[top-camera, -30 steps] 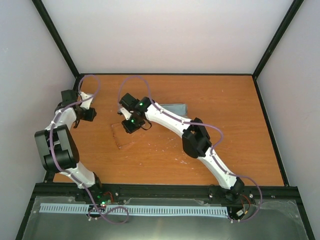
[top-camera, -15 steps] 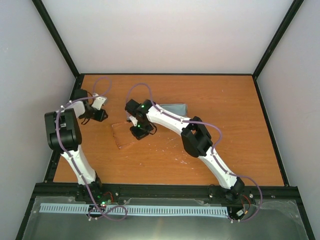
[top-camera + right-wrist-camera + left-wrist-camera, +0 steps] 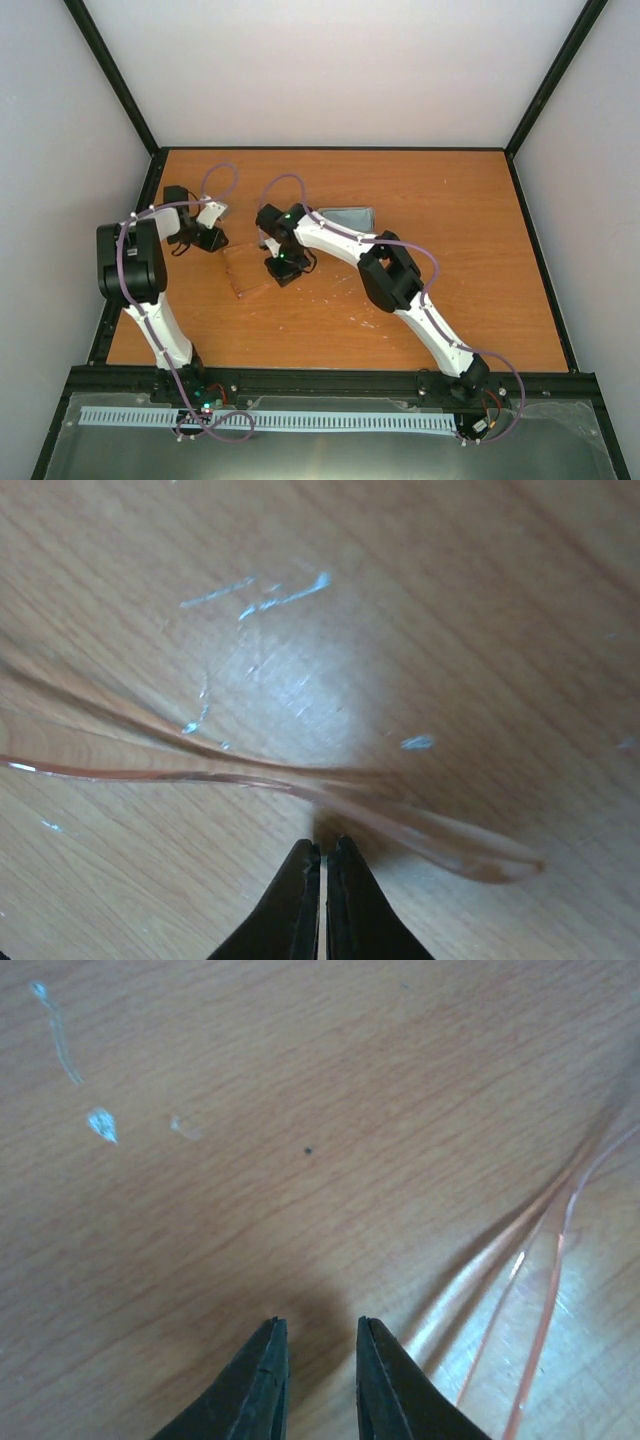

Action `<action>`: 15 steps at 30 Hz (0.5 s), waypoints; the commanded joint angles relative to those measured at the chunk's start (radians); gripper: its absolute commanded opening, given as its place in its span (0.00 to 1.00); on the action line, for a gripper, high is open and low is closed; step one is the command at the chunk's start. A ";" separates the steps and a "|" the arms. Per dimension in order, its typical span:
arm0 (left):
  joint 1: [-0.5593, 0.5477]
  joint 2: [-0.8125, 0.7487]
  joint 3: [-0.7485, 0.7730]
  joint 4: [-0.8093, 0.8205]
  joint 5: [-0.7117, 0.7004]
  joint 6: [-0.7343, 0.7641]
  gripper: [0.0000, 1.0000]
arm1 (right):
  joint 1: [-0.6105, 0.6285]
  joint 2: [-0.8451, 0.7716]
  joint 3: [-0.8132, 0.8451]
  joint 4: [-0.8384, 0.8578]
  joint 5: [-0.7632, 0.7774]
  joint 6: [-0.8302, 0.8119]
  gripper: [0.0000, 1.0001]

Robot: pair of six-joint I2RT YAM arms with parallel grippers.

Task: Organize the sunglasses
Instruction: Adjust the sunglasses at the center of the board.

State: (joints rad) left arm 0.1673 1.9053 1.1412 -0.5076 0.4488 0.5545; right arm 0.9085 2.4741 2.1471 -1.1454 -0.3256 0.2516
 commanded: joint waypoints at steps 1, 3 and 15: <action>0.003 -0.019 -0.069 -0.046 -0.017 0.031 0.22 | -0.038 0.046 0.002 0.029 0.020 0.031 0.06; 0.003 -0.035 -0.087 -0.051 -0.012 0.025 0.21 | -0.058 0.051 0.004 0.045 0.034 0.046 0.06; 0.003 -0.173 -0.198 -0.076 0.000 -0.009 0.21 | -0.132 0.164 0.210 0.061 0.026 0.085 0.08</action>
State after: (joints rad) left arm 0.1680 1.7737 0.9768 -0.5182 0.4526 0.5587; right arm 0.7822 2.5801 2.3291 -1.0885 -0.3298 0.3161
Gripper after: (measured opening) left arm 0.208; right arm 0.080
